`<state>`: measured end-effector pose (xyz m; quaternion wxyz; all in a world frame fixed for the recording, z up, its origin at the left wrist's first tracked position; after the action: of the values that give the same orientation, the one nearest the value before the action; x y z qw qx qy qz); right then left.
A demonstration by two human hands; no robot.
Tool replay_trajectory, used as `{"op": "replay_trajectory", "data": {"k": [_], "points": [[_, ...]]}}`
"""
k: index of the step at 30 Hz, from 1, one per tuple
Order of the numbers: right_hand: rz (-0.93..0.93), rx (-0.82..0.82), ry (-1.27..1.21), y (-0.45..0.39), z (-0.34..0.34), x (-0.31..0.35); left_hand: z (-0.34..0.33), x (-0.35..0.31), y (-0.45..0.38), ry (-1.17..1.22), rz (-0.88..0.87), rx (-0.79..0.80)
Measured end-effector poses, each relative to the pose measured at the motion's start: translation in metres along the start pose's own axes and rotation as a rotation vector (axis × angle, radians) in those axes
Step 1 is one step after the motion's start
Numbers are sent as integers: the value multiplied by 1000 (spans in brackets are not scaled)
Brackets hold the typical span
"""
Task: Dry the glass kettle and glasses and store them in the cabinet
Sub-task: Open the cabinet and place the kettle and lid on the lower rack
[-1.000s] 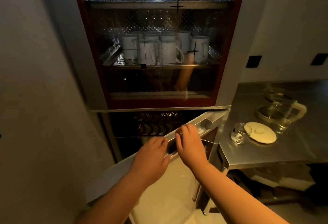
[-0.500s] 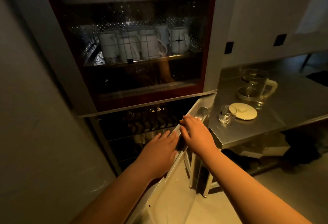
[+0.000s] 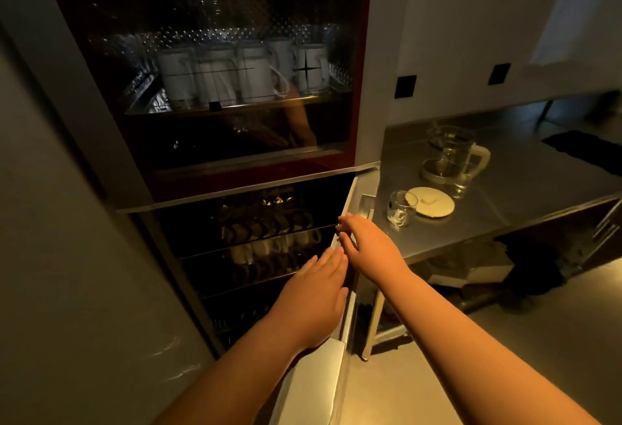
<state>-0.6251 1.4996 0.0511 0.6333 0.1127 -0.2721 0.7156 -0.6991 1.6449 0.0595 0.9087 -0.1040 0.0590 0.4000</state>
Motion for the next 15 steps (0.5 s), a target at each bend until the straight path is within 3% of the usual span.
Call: {"op": "replay_trajectory", "data": {"k": [15], "points": [[36, 263, 60, 20, 67, -57, -29, -66, -46, 49, -100, 35]]}}
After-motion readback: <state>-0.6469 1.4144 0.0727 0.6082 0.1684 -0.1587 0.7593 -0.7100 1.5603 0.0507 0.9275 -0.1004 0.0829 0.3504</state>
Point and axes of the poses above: each hand's wrist, its own y-axis away from the middle knuckle, its own z-axis out of the back of the hand, x = y × z, the point moved 1 cm from there along -y, towards the middle knuckle, and after that the axes turned 10 degrees about -z, right-handed, at the moved point
